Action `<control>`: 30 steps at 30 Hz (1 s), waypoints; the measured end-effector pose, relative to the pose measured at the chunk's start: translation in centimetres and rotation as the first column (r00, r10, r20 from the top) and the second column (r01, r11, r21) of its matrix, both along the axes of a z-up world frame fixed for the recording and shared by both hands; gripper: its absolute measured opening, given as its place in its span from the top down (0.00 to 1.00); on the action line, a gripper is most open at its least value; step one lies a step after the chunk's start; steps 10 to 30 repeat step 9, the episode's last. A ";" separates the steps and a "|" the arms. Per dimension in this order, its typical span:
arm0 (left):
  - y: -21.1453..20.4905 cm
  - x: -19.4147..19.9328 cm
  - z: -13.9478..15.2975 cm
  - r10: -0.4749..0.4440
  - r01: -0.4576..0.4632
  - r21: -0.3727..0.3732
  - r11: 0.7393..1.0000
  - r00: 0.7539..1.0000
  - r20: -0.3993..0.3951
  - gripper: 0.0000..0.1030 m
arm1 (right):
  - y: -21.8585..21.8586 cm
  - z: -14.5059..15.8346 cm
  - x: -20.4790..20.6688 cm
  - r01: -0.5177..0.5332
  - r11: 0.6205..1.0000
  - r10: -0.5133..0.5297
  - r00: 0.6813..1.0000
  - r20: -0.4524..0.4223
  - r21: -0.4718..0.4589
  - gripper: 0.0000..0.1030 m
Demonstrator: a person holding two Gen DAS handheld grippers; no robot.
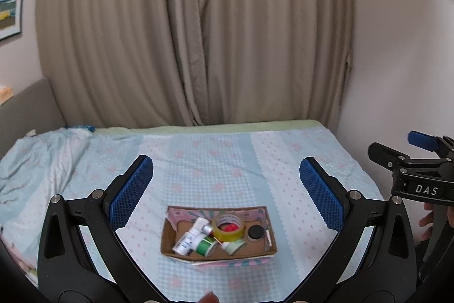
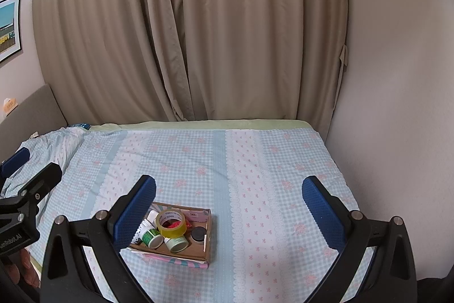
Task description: Organize rigid objects
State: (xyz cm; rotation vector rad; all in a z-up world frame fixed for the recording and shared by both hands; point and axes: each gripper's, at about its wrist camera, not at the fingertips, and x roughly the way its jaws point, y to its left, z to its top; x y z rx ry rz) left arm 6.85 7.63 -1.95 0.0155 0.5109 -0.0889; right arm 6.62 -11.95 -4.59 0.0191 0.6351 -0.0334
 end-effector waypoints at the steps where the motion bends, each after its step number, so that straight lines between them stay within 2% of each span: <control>1: 0.0 -0.2 0.1 0.013 -0.013 0.005 1.000 1.000 0.010 0.00 | 0.0 0.0 0.0 0.000 1.000 0.000 1.000 0.001 -0.001 0.00; 7: 0.1 -0.8 0.3 0.003 -0.003 -0.018 1.000 0.999 0.044 0.00 | -0.1 0.0 0.0 -0.002 1.000 0.002 1.000 0.004 0.001 0.00; 30: -0.1 -0.9 0.3 0.000 0.001 -0.017 1.000 0.999 0.040 0.00 | -0.1 0.0 0.0 0.000 1.000 0.000 1.000 0.002 0.006 0.00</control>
